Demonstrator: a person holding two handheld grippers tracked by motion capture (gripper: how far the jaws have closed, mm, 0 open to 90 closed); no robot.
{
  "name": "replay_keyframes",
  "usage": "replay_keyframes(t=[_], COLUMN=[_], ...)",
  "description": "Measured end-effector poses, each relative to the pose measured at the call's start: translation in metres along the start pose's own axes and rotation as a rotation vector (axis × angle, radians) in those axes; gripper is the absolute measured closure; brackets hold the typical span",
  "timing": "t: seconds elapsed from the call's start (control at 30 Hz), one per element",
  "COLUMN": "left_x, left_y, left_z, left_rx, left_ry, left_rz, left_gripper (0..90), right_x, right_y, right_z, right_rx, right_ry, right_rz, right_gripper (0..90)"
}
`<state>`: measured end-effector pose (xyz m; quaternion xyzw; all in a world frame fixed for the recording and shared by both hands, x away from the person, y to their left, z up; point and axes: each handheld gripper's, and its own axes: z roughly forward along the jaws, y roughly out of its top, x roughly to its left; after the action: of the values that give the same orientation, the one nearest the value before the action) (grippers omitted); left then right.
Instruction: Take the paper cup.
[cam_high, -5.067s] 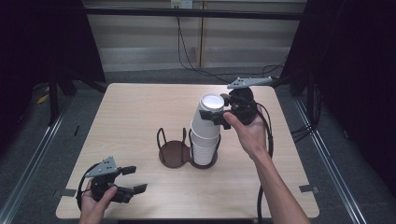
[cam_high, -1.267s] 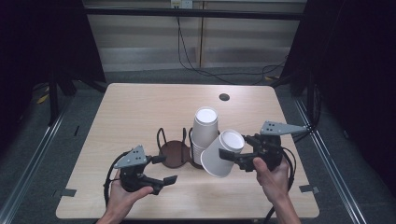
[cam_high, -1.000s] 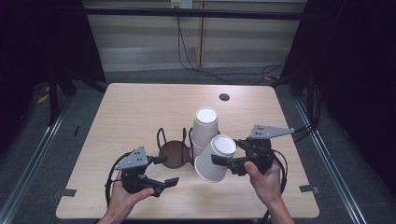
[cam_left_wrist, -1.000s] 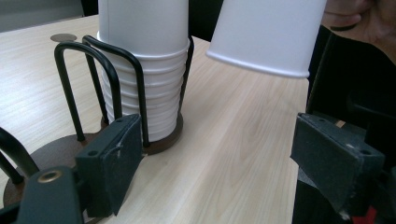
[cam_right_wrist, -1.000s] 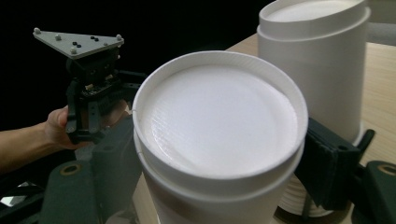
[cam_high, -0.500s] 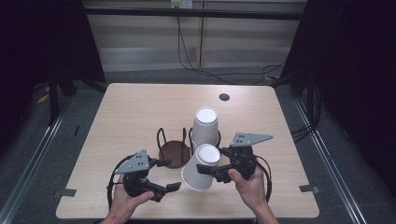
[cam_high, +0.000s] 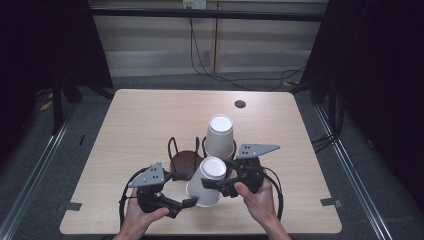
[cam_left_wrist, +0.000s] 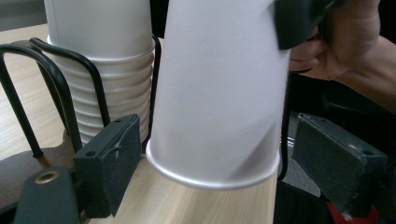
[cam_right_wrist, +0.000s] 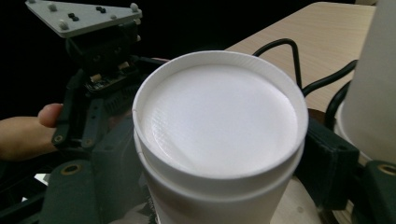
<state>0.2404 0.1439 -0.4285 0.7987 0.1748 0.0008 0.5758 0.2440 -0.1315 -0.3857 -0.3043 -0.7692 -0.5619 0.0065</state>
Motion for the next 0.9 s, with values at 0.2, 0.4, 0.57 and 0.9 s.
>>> replay_keyframes(t=[0.2, 0.4, 0.57, 0.9], left_x=[0.002, 0.003, 0.002, 0.002], left_y=[-0.004, -0.007, -0.010, -0.013], left_z=[0.004, 0.010, 0.016, 0.022], left_rx=[0.009, 0.024, 0.048, 0.059], left_ry=[0.002, -0.020, -0.021, -0.014], left_rz=[-0.004, -0.014, -0.022, -0.028], left_gripper=[15.8, 11.1, 8.6, 5.8], right_x=[0.002, 0.006, 0.008, 0.011], right_y=[0.001, 0.000, 0.000, -0.001], right_z=[0.008, 0.016, 0.020, 0.023], right_rx=[0.001, 0.007, 0.008, 0.012], right_ry=[0.022, 0.033, 0.041, 0.052], right_rz=[-0.002, -0.008, -0.007, -0.006], right_gripper=[24.9, 25.0, 25.0, 25.0])
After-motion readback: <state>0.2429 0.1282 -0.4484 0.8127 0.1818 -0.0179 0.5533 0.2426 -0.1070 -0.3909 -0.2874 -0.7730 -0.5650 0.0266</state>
